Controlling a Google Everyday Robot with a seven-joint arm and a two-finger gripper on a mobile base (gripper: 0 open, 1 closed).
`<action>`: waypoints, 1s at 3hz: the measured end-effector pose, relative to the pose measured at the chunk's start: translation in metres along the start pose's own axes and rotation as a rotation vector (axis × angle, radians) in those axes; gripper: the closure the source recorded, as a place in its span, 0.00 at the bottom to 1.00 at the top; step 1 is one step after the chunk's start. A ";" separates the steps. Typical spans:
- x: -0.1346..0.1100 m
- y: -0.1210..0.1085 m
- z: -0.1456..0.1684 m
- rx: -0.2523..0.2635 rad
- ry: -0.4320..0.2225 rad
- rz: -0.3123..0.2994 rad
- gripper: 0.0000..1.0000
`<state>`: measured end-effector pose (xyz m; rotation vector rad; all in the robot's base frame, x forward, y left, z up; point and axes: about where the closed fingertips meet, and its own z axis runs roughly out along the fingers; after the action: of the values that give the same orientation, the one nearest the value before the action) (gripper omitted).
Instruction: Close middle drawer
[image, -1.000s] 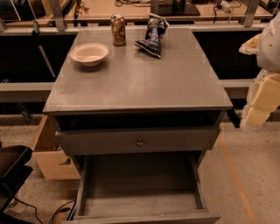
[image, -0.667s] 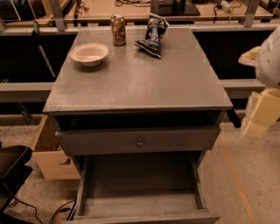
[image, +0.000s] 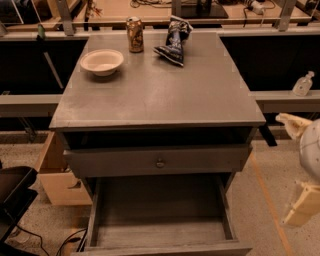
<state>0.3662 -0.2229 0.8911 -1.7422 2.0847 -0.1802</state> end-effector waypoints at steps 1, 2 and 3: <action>0.022 0.064 0.076 -0.038 0.009 -0.070 0.00; 0.022 0.065 0.075 -0.040 0.009 -0.071 0.00; 0.032 0.085 0.091 -0.029 0.012 -0.080 0.00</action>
Offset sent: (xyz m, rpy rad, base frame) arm -0.0132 0.0061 -0.0466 -0.0188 -0.0143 0.0593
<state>0.3204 -0.2214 0.7715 -1.8467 2.0373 -0.1855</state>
